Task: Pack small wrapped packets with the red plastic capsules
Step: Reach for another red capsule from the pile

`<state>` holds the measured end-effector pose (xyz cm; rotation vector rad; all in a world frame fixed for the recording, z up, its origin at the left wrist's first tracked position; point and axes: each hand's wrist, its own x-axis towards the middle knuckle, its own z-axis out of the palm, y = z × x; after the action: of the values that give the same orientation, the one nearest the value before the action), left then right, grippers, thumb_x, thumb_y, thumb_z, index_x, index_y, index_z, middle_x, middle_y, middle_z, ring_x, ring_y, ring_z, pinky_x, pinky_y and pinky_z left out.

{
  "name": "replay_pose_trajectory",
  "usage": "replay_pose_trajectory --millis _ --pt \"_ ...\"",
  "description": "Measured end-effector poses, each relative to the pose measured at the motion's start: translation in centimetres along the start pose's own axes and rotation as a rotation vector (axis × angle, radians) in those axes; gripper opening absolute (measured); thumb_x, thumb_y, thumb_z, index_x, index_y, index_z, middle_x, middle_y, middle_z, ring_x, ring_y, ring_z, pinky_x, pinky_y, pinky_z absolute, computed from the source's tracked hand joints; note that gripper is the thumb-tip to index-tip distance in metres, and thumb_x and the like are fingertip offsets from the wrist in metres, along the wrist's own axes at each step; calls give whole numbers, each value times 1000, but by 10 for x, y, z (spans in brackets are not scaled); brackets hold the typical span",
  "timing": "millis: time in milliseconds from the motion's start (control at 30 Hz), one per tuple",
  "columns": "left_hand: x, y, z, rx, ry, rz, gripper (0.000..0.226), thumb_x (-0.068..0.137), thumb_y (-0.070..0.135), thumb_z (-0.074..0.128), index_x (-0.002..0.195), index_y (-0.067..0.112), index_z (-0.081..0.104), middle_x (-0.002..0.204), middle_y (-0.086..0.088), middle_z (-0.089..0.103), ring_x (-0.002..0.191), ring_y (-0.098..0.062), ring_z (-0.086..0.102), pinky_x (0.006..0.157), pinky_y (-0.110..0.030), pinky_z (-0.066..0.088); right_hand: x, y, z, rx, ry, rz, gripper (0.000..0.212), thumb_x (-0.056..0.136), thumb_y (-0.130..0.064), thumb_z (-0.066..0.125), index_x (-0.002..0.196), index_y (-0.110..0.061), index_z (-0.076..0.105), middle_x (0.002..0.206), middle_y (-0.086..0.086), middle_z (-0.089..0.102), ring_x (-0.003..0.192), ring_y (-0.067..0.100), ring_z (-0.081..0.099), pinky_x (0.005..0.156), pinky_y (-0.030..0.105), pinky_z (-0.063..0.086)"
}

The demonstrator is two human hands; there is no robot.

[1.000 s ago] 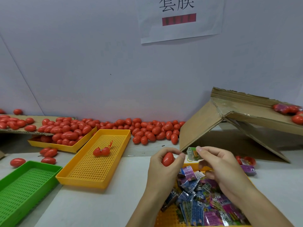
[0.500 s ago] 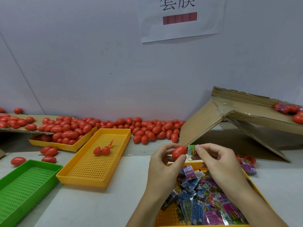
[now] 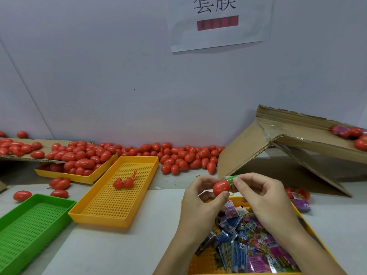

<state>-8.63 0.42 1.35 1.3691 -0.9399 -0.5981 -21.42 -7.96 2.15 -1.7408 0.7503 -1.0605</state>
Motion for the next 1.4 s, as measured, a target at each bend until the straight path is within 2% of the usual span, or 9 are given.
replay_pose_trajectory --millis 100,300,433,567,733,833,1000,1233,1400 --pt "0 -1 -1 -10 -17 -4 24 84 15 79 102 23 65 99 1 70 87 -24 72 68 -29 62 0 0 1 11 22 15 11 87 -23 72 98 -22 75 89 -11 77 88 2 71 75 22 58" --pt "-1 -1 -1 5 -26 -9 24 84 14 79 103 22 65 98 0 69 86 -18 71 63 -23 58 -1 -1 1 -3 32 -20 17 82 -16 78 96 -23 72 91 -18 74 88 -2 69 71 9 53" --pt "-1 -1 -1 -22 -28 -12 23 84 13 79 101 23 66 98 -1 69 86 -18 71 63 -23 58 0 0 1 47 44 -3 28 80 -13 80 101 -24 66 95 -6 71 89 5 70 71 20 58" --pt "0 -1 -1 -58 -18 -14 27 84 11 78 104 23 64 100 0 70 87 -24 72 65 -26 59 1 4 0 158 -35 68 44 76 -19 80 114 -28 61 105 -3 71 94 10 72 76 28 61" --pt "0 -1 -2 -73 -3 -18 33 82 9 80 106 20 60 98 1 70 82 -16 71 68 -28 60 4 8 -3 281 -104 129 56 66 -29 80 119 -34 63 108 -3 73 102 17 72 84 39 59" --pt "0 -1 -2 -26 -29 6 26 83 11 79 102 20 64 96 5 70 82 -13 68 65 -22 57 6 10 -3 343 -116 142 55 64 -25 82 116 -35 66 106 -3 73 103 19 72 85 39 58" --pt "0 -1 -2 -30 -52 12 25 83 11 79 102 17 64 95 2 69 80 -12 66 65 -21 56 6 11 -4 444 -129 162 57 59 -16 82 112 -33 69 103 8 70 99 28 71 87 44 55" --pt "-1 -1 -2 -8 -47 27 24 83 12 80 101 18 65 94 1 70 85 -18 67 73 -29 60 6 9 -5 433 -172 170 58 70 -4 79 119 -32 65 113 13 70 103 31 71 92 48 55" --pt "-1 -1 -2 29 -43 31 25 82 14 80 101 22 66 93 4 70 87 -18 67 80 -34 61 6 6 -6 446 -196 159 55 62 -26 84 114 -35 68 104 7 74 99 27 73 79 34 57"
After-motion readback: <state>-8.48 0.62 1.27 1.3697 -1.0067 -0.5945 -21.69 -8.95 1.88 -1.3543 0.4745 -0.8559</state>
